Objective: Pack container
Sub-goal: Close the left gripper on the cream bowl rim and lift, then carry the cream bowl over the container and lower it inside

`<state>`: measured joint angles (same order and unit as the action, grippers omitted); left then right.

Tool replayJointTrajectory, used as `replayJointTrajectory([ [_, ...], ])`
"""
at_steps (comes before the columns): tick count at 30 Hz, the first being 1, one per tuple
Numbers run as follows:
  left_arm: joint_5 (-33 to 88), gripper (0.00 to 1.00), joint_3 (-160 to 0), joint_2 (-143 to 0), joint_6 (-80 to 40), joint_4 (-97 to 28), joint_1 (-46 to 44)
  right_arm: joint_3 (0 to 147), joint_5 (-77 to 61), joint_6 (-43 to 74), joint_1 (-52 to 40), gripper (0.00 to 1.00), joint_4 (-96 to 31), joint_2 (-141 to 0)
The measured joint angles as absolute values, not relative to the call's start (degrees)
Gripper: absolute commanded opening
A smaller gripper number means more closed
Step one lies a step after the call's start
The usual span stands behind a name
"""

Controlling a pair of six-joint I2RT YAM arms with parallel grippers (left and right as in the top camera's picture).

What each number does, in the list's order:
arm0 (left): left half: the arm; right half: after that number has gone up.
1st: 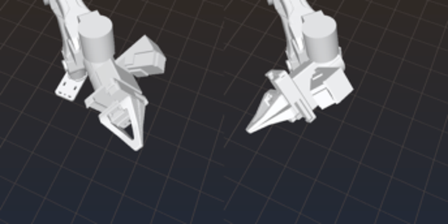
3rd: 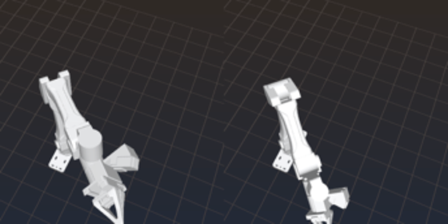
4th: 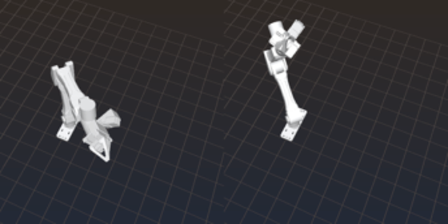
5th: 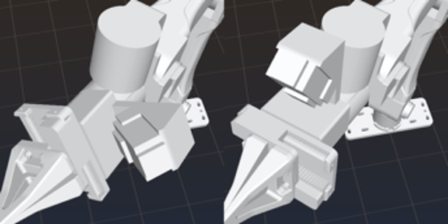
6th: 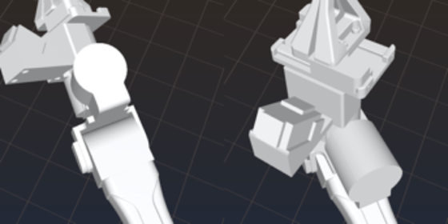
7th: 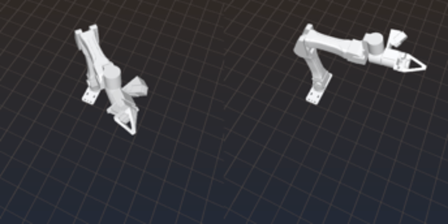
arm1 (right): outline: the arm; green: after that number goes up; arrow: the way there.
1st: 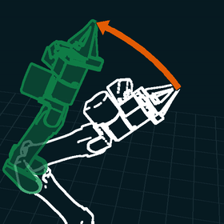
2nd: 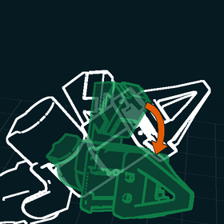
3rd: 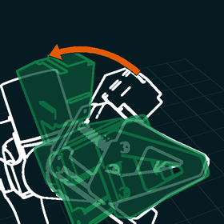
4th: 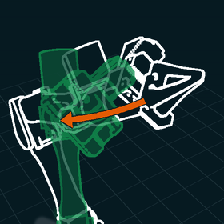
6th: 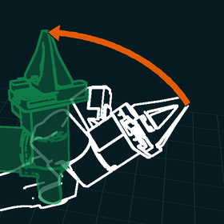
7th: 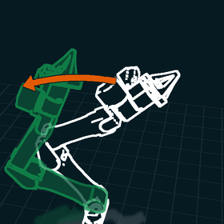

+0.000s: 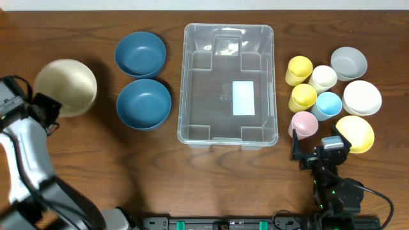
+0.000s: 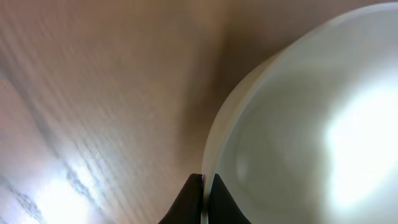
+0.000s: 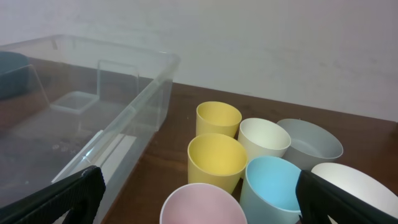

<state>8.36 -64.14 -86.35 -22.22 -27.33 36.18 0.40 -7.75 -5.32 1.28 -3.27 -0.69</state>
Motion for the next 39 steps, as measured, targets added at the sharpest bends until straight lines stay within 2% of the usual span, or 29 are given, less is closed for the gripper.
replayJointTrajectory([
  [7,20.8,0.06,-64.3,-75.4,-20.4,-21.1,32.4,0.4,-7.7,-5.3,1.3,0.99,-3.3,-0.7],
  [17,28.6,0.06,-77.7,-74.4,-18.0,-19.8,9.7,0.4,-7.7,-5.3,1.3,0.99,-3.2,-0.7],
  [28,24.6,0.06,-93.1,-87.3,-13.6,-20.7,-8.6,0.4,-7.7,-5.3,1.3,0.99,-3.3,-0.7],
  [39,9.3,0.06,-94.9,-104.9,-9.1,-19.7,-20.7,0.4,-7.7,-5.3,1.3,0.99,-3.3,-0.7],
])
